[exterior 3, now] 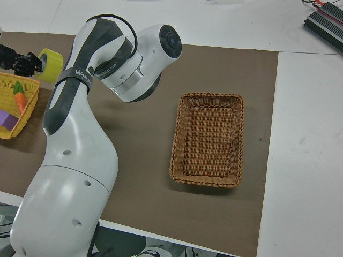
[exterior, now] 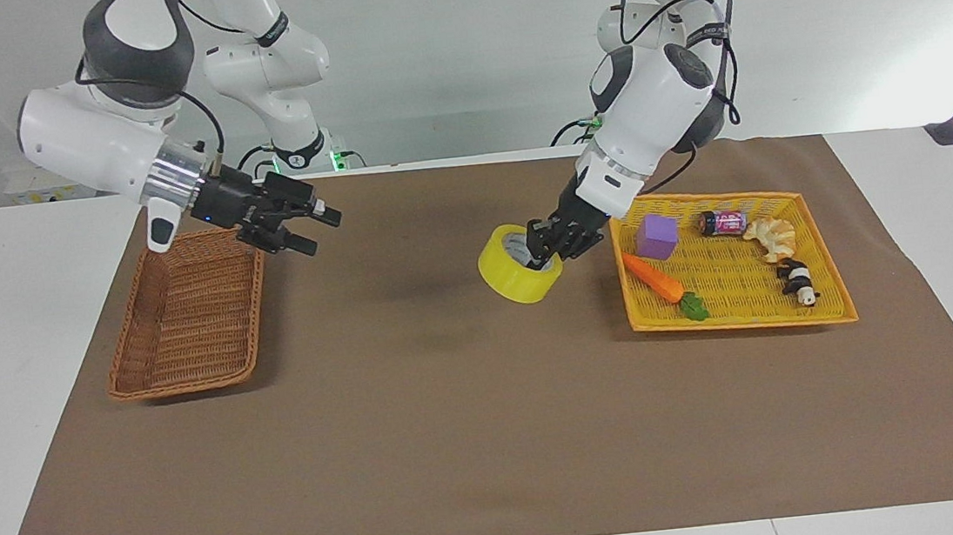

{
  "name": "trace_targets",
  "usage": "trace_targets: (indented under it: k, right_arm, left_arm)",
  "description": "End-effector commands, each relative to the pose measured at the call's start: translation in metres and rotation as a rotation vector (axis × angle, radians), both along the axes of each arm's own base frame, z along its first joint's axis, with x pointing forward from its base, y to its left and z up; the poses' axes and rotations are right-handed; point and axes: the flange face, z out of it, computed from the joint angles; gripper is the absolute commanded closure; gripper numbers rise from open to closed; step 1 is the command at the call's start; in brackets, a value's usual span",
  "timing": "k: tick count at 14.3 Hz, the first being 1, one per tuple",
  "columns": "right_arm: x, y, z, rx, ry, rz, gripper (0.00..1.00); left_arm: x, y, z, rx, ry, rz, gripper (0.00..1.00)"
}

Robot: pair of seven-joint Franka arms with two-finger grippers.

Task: Move tape to another basket
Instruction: 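Carry the tape with the left gripper while the right gripper approaches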

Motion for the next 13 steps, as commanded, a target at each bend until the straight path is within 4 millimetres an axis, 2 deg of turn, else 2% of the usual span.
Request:
trace_targets:
  k: [1,3,4,7,10,13]
  right_arm:
    - [0.005,0.05,-0.007,0.011,-0.057,-0.018,0.0]
    - [0.002,0.084,-0.019,-0.012,-0.123,0.048,0.0]
    - [0.001,0.094,-0.022,-0.003,-0.138,0.066,0.0]
    - [-0.001,0.126,-0.018,-0.05,-0.266,0.134,0.0]
    - [-0.006,0.149,-0.024,-0.057,-0.28,0.161,0.0]
    - [-0.003,0.152,-0.032,-0.05,-0.264,0.156,0.0]
  left_arm:
    - [0.002,-0.003,0.004,-0.011,0.006,0.006,1.0]
    - [0.002,-0.003,0.004,-0.011,0.006,0.006,1.0]
    - [0.002,-0.003,0.004,-0.011,0.006,0.006,1.0]
    - [0.001,-0.003,0.002,-0.007,0.016,0.003,1.0]
    - [0.001,-0.001,0.002,-0.004,0.025,0.001,1.0]
    - [0.0,-0.001,0.001,-0.002,0.029,-0.001,1.0]
